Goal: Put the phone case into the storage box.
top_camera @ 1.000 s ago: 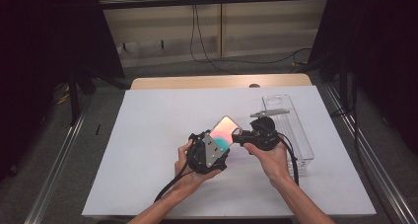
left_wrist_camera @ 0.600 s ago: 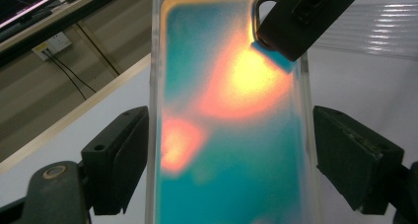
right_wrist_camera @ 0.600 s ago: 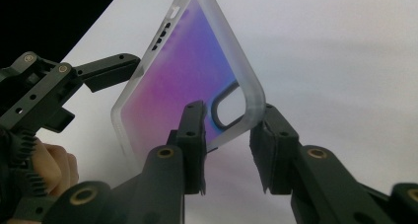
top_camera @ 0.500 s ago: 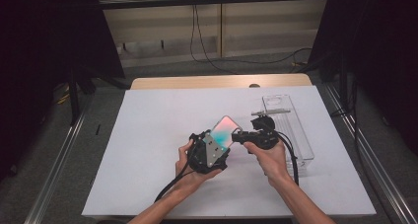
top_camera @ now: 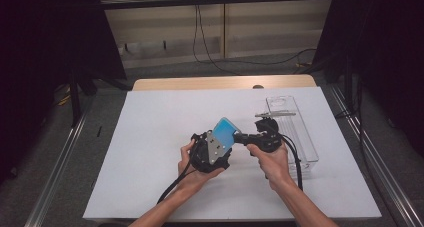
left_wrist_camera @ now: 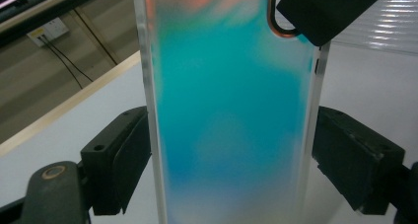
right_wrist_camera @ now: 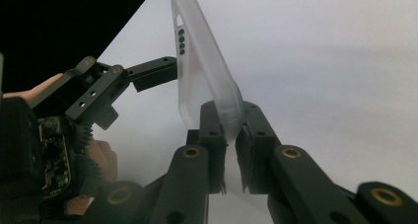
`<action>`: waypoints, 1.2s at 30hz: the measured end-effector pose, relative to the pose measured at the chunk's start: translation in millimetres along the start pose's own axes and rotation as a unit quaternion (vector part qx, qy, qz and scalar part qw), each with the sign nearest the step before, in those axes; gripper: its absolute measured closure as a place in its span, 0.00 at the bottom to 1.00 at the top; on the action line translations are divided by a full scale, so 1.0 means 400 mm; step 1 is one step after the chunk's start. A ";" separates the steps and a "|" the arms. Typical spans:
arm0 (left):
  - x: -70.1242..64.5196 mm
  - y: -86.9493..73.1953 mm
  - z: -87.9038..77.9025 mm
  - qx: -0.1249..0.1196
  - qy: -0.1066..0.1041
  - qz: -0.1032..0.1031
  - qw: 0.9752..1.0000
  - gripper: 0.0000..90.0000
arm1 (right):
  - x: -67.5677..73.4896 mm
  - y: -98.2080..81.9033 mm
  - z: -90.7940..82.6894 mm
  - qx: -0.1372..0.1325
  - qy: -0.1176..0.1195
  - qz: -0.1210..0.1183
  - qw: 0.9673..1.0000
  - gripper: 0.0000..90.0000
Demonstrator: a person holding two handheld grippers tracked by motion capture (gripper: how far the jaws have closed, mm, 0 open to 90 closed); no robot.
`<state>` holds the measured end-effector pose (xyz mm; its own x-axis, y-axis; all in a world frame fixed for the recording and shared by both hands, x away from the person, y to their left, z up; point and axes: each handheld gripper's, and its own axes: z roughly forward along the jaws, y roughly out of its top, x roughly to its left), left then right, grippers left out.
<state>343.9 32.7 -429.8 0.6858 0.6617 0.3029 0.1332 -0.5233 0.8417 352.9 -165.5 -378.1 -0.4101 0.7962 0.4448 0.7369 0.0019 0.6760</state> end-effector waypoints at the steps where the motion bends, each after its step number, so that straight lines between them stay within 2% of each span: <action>1: 0.001 0.000 0.000 0.000 0.001 -0.001 1.000 0.19 | 0.003 -0.001 0.002 -0.002 -0.001 -0.001 1.000 0.92; 4: 0.009 0.001 -0.003 -0.008 -0.003 -0.007 1.000 0.19 | 0.007 0.000 0.003 -0.010 0.000 0.000 1.000 0.92; 9: 0.029 0.002 -0.010 -0.026 -0.033 -0.025 0.999 0.18 | 0.007 0.008 -0.009 -0.026 -0.003 -0.009 1.000 0.93; 15: 0.033 0.002 -0.010 -0.029 -0.044 -0.029 0.998 0.08 | 0.004 0.010 -0.020 -0.037 -0.010 -0.013 0.999 0.93; 17: 0.035 0.001 -0.008 -0.028 -0.051 -0.037 0.998 0.07 | 0.001 0.011 -0.024 -0.040 -0.012 -0.016 0.999 0.93; 20: 0.045 -0.002 -0.008 -0.023 -0.064 -0.038 0.997 0.06 | -0.002 0.008 -0.033 -0.046 -0.016 -0.023 0.999 0.93; 21: 0.049 -0.003 -0.008 -0.022 -0.067 -0.047 0.996 0.06 | -0.003 0.008 -0.036 -0.048 -0.018 -0.028 0.998 0.93; 23: 0.060 -0.004 -0.010 -0.024 -0.072 -0.056 0.996 0.05 | -0.006 0.009 -0.042 -0.052 -0.020 -0.030 0.998 0.93; 27: 0.077 -0.005 -0.015 -0.024 -0.061 -0.070 0.995 0.04 | -0.017 0.010 -0.050 -0.058 -0.024 -0.030 0.998 0.93; 29: 0.086 -0.004 -0.021 -0.029 -0.063 -0.078 0.995 0.05 | -0.019 0.011 -0.054 -0.062 -0.024 -0.030 0.997 0.93; 32: 0.101 -0.007 -0.026 -0.036 -0.074 -0.096 0.992 0.04 | -0.022 0.013 -0.060 -0.066 -0.028 -0.034 0.997 0.93; 36: 0.114 -0.013 -0.023 -0.026 -0.081 -0.122 0.989 0.03 | -0.030 0.016 -0.063 -0.069 -0.031 -0.032 0.997 0.93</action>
<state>367.9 70.3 -416.1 0.7438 0.6682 0.0160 0.2754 -0.3282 0.9036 349.0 -190.1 -364.3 -0.4174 0.8325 0.3644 0.6276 -0.0260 0.7781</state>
